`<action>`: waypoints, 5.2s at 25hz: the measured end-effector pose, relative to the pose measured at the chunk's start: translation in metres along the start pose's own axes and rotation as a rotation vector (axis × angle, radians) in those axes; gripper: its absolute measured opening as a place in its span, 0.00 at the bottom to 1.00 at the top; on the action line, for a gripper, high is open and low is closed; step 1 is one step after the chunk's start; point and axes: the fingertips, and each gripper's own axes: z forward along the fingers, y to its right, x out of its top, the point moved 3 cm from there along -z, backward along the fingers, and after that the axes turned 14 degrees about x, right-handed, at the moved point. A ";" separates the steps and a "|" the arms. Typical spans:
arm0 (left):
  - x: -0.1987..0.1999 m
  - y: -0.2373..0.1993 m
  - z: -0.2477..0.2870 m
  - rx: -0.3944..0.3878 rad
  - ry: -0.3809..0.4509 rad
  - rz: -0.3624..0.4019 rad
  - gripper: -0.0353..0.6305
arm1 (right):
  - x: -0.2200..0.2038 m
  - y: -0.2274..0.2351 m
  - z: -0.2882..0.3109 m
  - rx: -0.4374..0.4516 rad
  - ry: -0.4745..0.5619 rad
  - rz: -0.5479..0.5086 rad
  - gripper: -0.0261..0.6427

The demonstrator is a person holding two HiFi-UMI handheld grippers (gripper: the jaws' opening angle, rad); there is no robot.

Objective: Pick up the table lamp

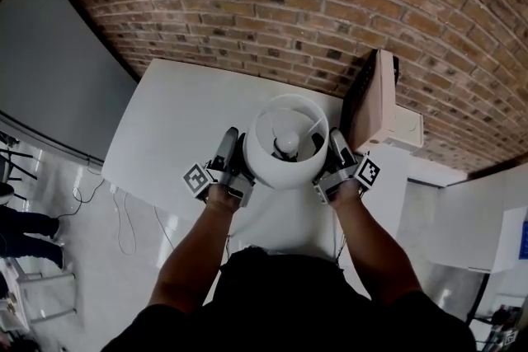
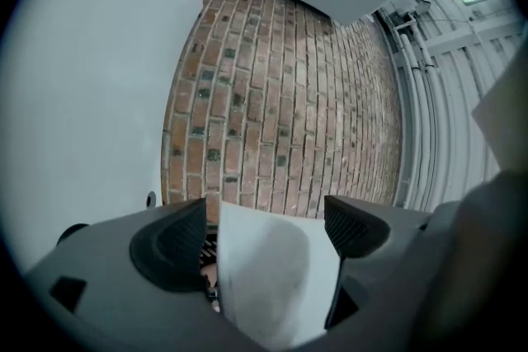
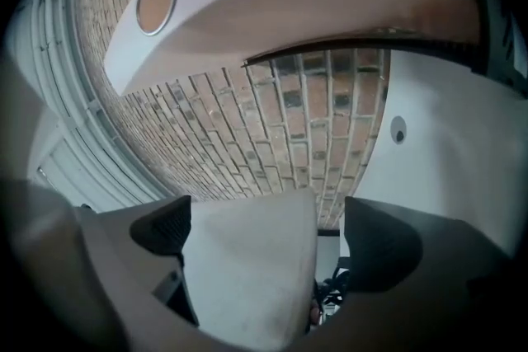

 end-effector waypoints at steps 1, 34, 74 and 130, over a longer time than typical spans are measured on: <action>-0.002 0.001 0.003 -0.005 -0.013 0.000 0.71 | 0.000 0.001 0.002 0.005 -0.002 0.005 0.90; -0.024 0.017 0.011 -0.129 -0.169 -0.061 0.71 | -0.028 -0.015 0.019 0.129 -0.008 0.126 0.80; -0.099 0.104 -0.111 -0.128 -0.166 -0.094 0.71 | -0.113 -0.166 -0.037 0.204 -0.043 0.086 0.79; -0.099 0.108 -0.116 -0.116 -0.166 -0.076 0.71 | -0.119 -0.159 -0.039 0.214 -0.034 0.129 0.79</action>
